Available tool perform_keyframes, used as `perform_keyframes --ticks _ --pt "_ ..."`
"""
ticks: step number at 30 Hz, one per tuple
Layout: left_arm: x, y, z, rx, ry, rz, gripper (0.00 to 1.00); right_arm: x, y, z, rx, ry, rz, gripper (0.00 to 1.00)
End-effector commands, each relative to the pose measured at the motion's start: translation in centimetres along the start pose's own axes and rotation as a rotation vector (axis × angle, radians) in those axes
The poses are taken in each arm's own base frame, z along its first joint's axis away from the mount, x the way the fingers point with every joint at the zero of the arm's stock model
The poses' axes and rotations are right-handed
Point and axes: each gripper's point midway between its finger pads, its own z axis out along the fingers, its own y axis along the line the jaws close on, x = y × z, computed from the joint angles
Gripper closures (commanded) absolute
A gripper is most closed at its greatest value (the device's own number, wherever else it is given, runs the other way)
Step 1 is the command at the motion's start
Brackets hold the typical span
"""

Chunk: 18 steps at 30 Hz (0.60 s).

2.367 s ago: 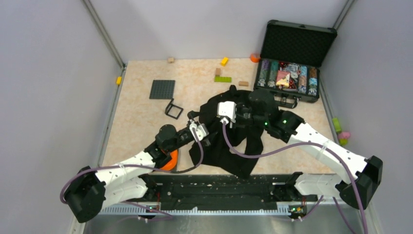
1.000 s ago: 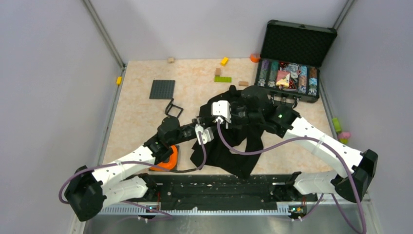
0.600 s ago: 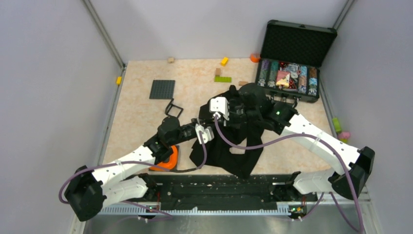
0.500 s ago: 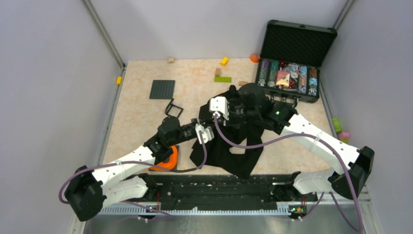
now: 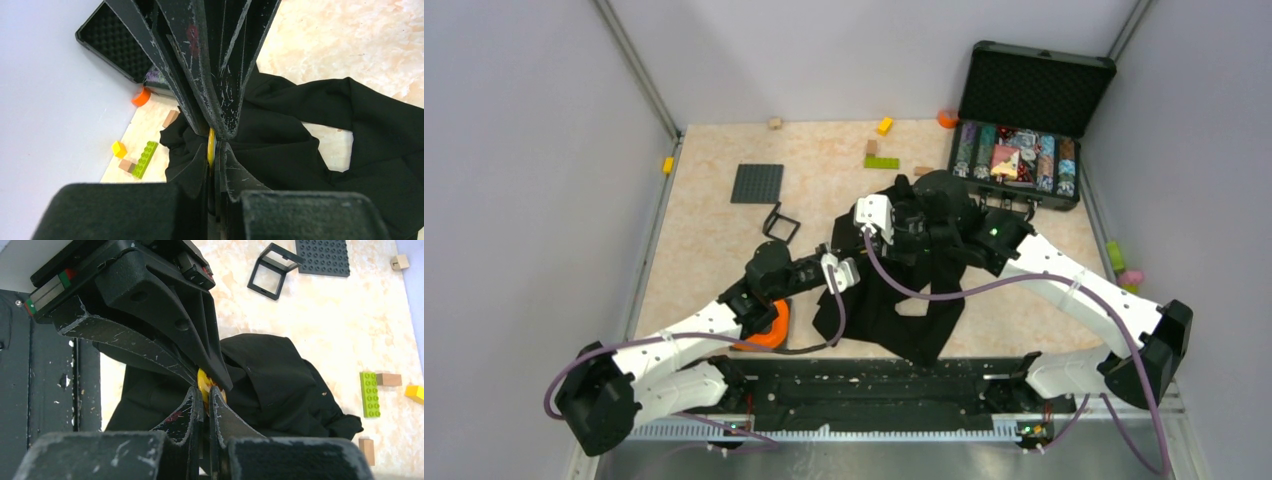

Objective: Remove the brooch from the garment

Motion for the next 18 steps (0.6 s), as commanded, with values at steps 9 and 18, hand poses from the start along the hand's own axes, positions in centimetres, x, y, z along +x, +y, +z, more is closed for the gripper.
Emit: perform_keyframes --ticks 9,18 --pt "-3.5 1.4 0.4 -0.035 -0.091 -0.122 1.00 -3.1 -1.2 -0.3 0.105 -0.164 0.008 0.71" --pt "-3.3 3.2 -0.3 -0.125 -0.080 -0.363 1.00 -4.4 -4.0 -3.8 0.181 -0.396 0.119 0.53"
